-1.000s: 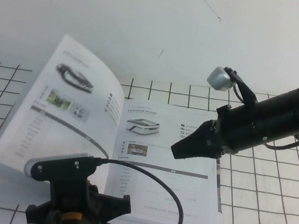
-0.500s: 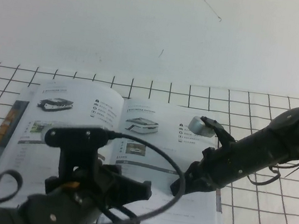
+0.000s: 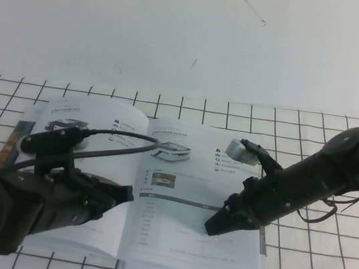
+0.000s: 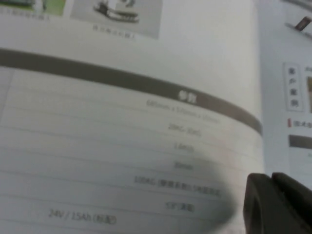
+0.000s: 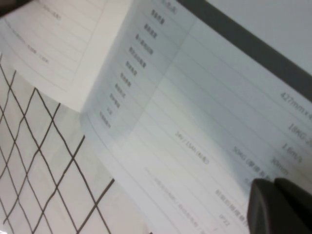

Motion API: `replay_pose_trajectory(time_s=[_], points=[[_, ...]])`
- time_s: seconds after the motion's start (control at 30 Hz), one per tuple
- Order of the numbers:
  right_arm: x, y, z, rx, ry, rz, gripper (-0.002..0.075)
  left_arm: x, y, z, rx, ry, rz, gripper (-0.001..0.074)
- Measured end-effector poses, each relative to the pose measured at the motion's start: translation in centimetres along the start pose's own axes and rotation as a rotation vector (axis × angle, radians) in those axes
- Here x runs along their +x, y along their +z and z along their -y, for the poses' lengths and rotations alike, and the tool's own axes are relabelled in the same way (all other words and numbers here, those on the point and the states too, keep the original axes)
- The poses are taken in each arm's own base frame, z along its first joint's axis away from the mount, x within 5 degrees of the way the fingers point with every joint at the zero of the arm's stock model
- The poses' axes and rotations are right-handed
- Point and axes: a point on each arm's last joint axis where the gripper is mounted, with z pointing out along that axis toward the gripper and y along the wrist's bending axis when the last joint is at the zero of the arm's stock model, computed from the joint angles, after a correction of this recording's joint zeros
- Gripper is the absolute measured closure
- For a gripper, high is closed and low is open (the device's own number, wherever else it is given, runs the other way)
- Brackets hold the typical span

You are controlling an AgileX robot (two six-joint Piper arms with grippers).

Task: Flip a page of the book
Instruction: Open the closed book

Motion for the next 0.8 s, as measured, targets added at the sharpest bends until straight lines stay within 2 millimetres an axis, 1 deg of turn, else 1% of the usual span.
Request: replay_pose_trajectory(time_s=[0.13,0.23,0.33,0.4,0.43,0.5,0.53,0.63,0.73,0.8], points=[[0.0,0.0,0.0,0.003,0.014,-0.005,0.0725,1.2,1.9,-0.7,-0.047,0.018,-0.066,0.0738],[0.0,0.1,-0.1,0.003,0.015,-0.006,0.0725,1.6,2.9,-1.0,-0.068,0.035,-0.093,0.0737],[-0.1,-0.1,-0.3,0.007,0.01,0.0,0.0725,1.7,3.1,-1.0,-0.066,0.068,-0.1,0.0737],[-0.3,-0.6,-0.7,0.025,-0.014,0.01,0.0725,1.5,2.7,-0.7,-0.045,0.082,-0.092,0.0737],[-0.4,-1.0,-1.0,0.036,-0.028,0.019,0.0725,1.3,2.2,-0.5,-0.026,0.082,-0.085,0.0737],[-0.9,-2.3,-2.2,0.058,-0.077,0.054,0.0725,0.7,1.0,0.2,0.025,0.084,-0.062,0.0737],[-1.1,-3.0,-2.9,0.065,-0.107,0.068,0.0725,0.2,0.1,0.6,0.059,0.087,-0.042,0.0737],[-1.5,-6.0,-5.8,0.103,-0.217,0.125,0.0725,-1.0,-3.2,2.0,0.183,0.111,0.021,0.0737],[-1.2,-8.8,-8.7,0.128,-0.324,0.135,0.0725,-1.3,-6.5,3.3,0.35,0.177,0.021,0.0737],[-0.4,-10.5,-10.7,0.135,-0.396,0.104,0.0725,-1.1,-8.4,3.9,0.452,0.234,0.0,0.0737]])
